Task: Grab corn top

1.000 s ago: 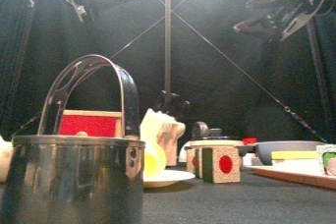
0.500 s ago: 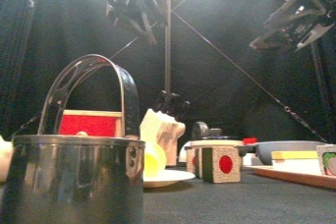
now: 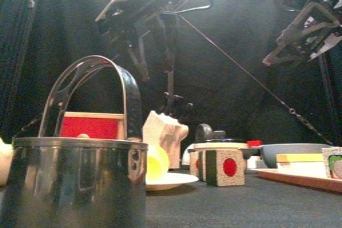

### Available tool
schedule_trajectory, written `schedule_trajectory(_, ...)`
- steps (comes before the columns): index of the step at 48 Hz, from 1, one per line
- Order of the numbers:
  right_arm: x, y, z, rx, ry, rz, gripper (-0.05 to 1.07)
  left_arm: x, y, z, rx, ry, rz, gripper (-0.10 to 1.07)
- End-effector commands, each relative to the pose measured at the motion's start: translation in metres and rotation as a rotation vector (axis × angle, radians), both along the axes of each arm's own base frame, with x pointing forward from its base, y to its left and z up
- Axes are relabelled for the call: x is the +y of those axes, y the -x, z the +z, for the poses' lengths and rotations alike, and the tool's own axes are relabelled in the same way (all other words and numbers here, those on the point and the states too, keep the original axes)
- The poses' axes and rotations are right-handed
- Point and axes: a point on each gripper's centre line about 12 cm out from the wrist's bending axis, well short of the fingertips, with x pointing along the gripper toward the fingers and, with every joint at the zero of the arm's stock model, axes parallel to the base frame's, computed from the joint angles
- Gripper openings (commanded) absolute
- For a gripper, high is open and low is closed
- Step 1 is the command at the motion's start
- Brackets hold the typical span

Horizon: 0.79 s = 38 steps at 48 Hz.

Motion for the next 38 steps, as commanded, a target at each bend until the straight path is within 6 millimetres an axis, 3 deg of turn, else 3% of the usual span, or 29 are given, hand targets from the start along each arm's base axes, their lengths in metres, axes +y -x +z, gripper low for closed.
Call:
schedule_trajectory(1,0.000,-0.001,0.003,-0.006,-0.002,0.001,0.90,-0.004,-0.005,0.002,-0.039,0.046,-0.003,0.88)
schedule_trajectory(13,0.000,0.000,-0.002,0.006,-0.003,0.000,0.90,-0.012,-0.011,-0.038,0.001,0.186,0.095,0.95)
schedule_trajectory(38,0.000,0.003,-0.009,0.028,-0.003,-0.001,0.90,-0.012,-0.011,-0.067,0.000,0.243,0.245,0.95)
